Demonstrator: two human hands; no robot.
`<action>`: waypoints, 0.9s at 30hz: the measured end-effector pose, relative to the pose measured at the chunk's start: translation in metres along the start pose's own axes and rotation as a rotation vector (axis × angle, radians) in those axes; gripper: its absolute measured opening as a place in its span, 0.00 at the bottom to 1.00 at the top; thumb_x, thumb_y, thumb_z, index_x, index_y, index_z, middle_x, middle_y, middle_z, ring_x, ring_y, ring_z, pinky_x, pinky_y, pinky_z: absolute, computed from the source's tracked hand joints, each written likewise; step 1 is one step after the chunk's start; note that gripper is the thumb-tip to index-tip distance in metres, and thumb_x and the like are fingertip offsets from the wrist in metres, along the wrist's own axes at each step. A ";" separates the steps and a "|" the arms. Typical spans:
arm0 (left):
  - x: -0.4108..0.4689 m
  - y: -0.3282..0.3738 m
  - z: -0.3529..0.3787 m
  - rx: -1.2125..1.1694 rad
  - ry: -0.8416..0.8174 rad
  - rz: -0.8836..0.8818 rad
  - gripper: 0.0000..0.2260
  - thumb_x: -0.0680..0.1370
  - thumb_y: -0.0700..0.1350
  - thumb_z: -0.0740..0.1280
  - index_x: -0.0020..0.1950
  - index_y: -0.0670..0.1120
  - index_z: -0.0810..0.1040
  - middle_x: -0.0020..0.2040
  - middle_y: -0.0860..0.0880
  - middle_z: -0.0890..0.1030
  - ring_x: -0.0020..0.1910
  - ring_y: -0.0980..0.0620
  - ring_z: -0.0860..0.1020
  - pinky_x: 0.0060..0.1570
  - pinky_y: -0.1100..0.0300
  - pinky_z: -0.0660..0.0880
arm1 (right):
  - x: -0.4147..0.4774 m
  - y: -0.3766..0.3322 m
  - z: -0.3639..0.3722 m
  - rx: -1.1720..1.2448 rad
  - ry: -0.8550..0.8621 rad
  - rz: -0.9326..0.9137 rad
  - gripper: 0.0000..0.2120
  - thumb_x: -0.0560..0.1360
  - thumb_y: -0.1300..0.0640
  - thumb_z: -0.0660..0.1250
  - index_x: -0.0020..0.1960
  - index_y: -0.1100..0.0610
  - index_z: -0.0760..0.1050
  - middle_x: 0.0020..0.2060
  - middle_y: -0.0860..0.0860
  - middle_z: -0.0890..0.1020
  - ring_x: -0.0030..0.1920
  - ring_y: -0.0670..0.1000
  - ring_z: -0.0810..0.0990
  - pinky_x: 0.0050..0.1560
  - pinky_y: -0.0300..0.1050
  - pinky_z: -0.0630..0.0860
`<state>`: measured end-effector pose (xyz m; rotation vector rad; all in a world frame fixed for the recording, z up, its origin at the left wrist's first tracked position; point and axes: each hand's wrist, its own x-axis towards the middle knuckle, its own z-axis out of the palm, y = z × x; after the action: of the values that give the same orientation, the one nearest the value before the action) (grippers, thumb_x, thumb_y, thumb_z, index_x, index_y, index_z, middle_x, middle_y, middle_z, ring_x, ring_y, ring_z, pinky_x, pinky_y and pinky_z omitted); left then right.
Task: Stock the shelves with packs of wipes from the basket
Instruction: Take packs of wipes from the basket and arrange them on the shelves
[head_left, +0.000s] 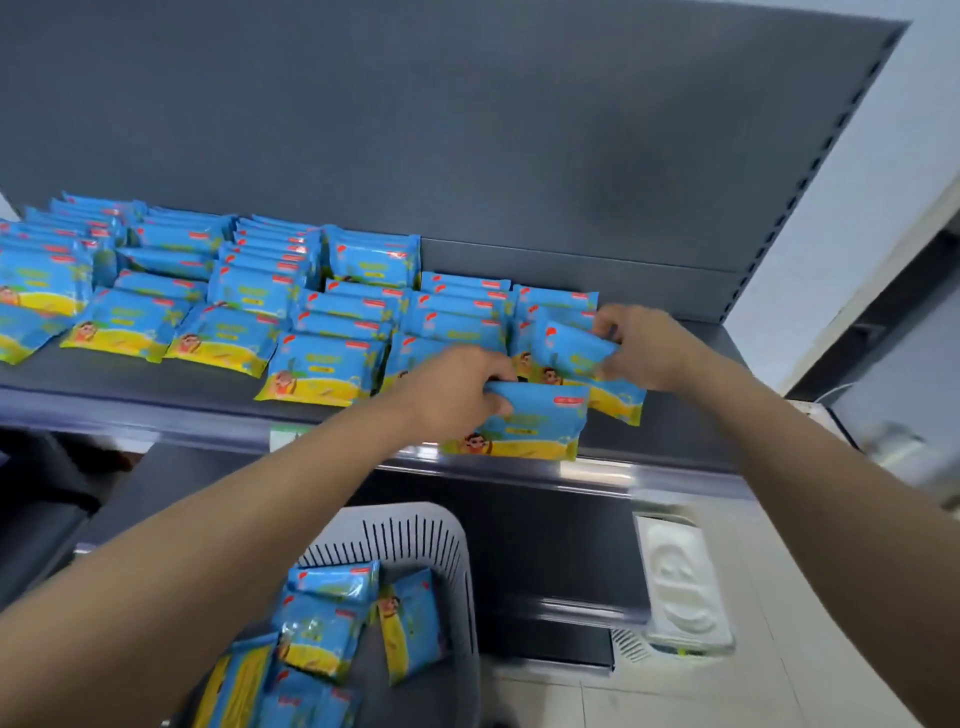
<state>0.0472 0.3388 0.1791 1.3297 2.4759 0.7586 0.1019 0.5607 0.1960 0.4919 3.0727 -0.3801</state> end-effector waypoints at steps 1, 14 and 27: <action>0.008 0.001 0.004 -0.013 -0.011 -0.008 0.03 0.75 0.41 0.68 0.43 0.49 0.75 0.38 0.52 0.73 0.41 0.52 0.71 0.42 0.58 0.68 | 0.005 0.008 0.004 0.003 -0.025 -0.009 0.19 0.67 0.62 0.72 0.56 0.58 0.73 0.52 0.57 0.79 0.50 0.57 0.77 0.51 0.48 0.73; 0.059 -0.018 0.015 -0.061 -0.013 -0.163 0.04 0.74 0.43 0.69 0.47 0.50 0.78 0.38 0.55 0.76 0.39 0.52 0.76 0.38 0.61 0.72 | 0.093 0.052 0.040 0.071 -0.070 -0.198 0.11 0.70 0.59 0.70 0.45 0.50 0.69 0.42 0.50 0.74 0.42 0.54 0.73 0.43 0.48 0.73; 0.134 -0.019 0.034 0.143 -0.021 -0.196 0.14 0.75 0.42 0.68 0.60 0.45 0.75 0.58 0.45 0.78 0.56 0.43 0.75 0.51 0.57 0.73 | 0.124 0.083 0.027 0.087 0.049 -0.248 0.15 0.72 0.56 0.71 0.57 0.54 0.75 0.47 0.50 0.73 0.46 0.48 0.72 0.47 0.41 0.68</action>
<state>-0.0267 0.4521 0.1463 1.1092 2.6370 0.5291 0.0084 0.6683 0.1444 0.1211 3.1826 -0.5140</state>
